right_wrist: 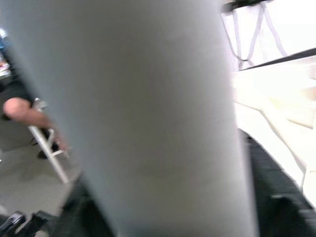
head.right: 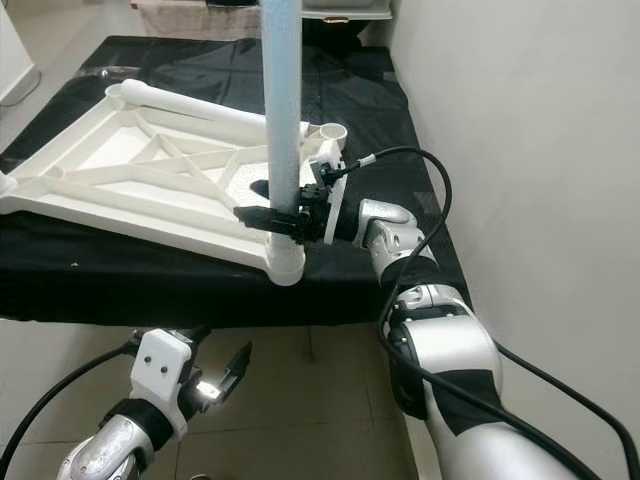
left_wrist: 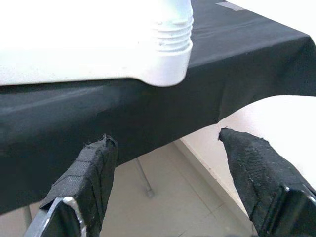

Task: Building children table

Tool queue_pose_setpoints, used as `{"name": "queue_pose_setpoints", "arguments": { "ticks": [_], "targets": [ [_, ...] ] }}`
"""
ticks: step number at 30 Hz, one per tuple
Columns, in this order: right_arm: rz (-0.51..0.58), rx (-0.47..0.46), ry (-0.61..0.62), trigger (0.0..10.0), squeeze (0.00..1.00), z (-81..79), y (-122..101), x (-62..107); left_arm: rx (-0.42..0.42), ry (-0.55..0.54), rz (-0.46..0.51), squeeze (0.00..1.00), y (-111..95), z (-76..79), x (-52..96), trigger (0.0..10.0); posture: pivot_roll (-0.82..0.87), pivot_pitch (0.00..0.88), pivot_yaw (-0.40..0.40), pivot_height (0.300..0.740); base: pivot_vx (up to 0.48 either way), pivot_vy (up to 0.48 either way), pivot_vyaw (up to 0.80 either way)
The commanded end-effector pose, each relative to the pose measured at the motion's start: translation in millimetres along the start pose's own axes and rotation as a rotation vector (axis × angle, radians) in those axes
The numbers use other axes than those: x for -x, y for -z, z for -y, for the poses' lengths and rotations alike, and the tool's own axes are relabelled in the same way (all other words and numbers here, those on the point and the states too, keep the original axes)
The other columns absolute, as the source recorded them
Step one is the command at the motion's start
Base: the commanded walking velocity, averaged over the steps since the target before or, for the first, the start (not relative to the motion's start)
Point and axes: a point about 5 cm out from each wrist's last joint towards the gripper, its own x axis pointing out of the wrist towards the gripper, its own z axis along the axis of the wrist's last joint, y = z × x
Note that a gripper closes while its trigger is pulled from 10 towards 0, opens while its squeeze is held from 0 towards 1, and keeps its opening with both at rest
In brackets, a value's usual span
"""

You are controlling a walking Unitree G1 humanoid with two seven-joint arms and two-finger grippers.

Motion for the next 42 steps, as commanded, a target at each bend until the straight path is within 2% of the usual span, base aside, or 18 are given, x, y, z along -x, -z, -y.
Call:
{"name": "queue_pose_setpoints", "arguments": {
  "ticks": [1,2,5,8,10,12,13,15,17,19,23,27,29,36,37,38,39,42],
  "targets": [
    [-0.022,0.003,-0.049,1.3,0.00,-3.0,0.5,-6.5,-0.002,0.015,0.007,0.00,-0.5,2.9,1.9,10.0,0.20,0.158,-0.062,0.740,0.000,0.000,0.00],
    [-0.022,0.013,-0.074,0.0,0.00,-4.4,-1.2,-8.2,-0.002,0.016,0.006,0.00,-0.4,3.1,2.0,10.0,0.20,0.158,-0.062,0.740,0.000,0.000,0.00],
    [-0.028,0.029,-0.076,0.0,0.00,-4.7,-2.0,-9.8,-0.003,0.016,0.006,0.00,-0.1,3.2,2.1,10.0,0.20,0.152,-0.062,0.740,0.000,0.000,0.00],
    [-0.045,0.099,0.184,0.0,0.00,7.4,3.2,-5.9,-0.005,0.020,0.004,0.00,1.1,3.2,2.1,10.0,0.19,0.135,-0.060,0.740,0.000,0.000,0.00],
    [-0.045,0.099,0.184,0.0,0.00,7.4,3.2,-5.9,-0.005,0.020,0.004,0.00,1.1,3.2,2.1,10.0,0.19,0.135,-0.060,0.740,0.000,0.000,0.00],
    [-0.027,0.107,0.515,0.0,0.00,22.7,8.0,7.6,-0.004,0.026,0.004,0.00,1.7,3.5,1.2,10.0,0.18,0.126,-0.054,0.740,0.000,0.000,0.00],
    [-0.027,0.107,0.515,0.0,0.00,22.7,8.0,7.6,-0.004,0.026,0.004,0.00,1.7,3.5,1.2,10.0,0.18,0.126,-0.054,0.740,0.000,0.000,0.00],
    [0.010,0.060,0.828,0.0,0.00,35.3,11.5,25.7,-0.006,0.032,0.004,0.00,2.0,3.4,0.0,10.0,0.17,0.122,-0.047,0.740,0.000,0.000,0.00],
    [0.010,0.060,0.828,0.0,0.00,35.3,11.5,25.7,-0.006,0.032,0.004,0.00,2.0,3.4,0.0,10.0,0.17,0.122,-0.047,0.740,0.000,0.000,0.00],
    [0.023,0.000,1.207,0.0,0.00,44.2,21.2,50.6,-0.009,0.038,0.003,0.00,2.5,3.1,-1.6,10.0,0.16,0.116,-0.040,0.740,0.000,0.000,0.00],
    [0.049,-0.039,1.550,0.0,0.00,43.6,31.7,66.0,-0.012,0.044,0.001,0.00,2.9,2.3,-3.1,10.0,0.16,0.116,-0.037,0.740,0.000,0.000,0.00],
    [0.117,-0.120,1.735,0.0,0.00,38.0,38.5,58.7,-0.017,0.048,0.001,0.00,2.8,1.8,-4.0,10.0,0.16,0.117,-0.035,0.740,0.000,0.000,0.00],
    [0.191,-0.208,1.840,0.0,0.00,28.7,42.4,30.7,-0.027,0.050,0.002,0.00,2.7,1.5,-4.4,10.0,0.17,0.119,-0.040,0.740,0.000,0.000,0.00],
    [0.210,-0.284,1.872,0.0,0.00,22.3,45.1,9.9,-0.034,0.049,0.003,0.00,2.4,1.1,-4.3,10.0,0.18,0.121,-0.043,0.740,0.000,0.000,0.00],
    [0.202,-0.267,1.804,9.1,0.00,19.3,42.5,-5.5,-0.039,0.049,0.004,0.00,2.3,0.9,-4.3,10.0,0.17,0.120,-0.040,0.740,0.000,0.000,0.00],
    [0.198,-0.258,1.792,10.0,0.84,18.2,41.5,-9.1,-0.040,0.049,0.004,0.00,2.3,0.8,-4.4,10.0,0.17,0.120,-0.040,0.740,0.000,0.000,0.00],
    [0.227,-0.214,1.720,10.0,1.00,19.6,36.2,-9.4,-0.040,0.051,0.004,0.00,2.3,0.9,-4.6,10.0,0.17,0.121,-0.039,0.740,0.000,0.000,0.00],
    [0.273,-0.064,1.633,10.0,1.00,23.1,23.5,2.6,-0.039,0.056,0.006,0.00,2.3,1.5,-5.3,10.0,0.16,0.122,-0.036,0.740,0.000,0.000,0.00]
  ]
}}
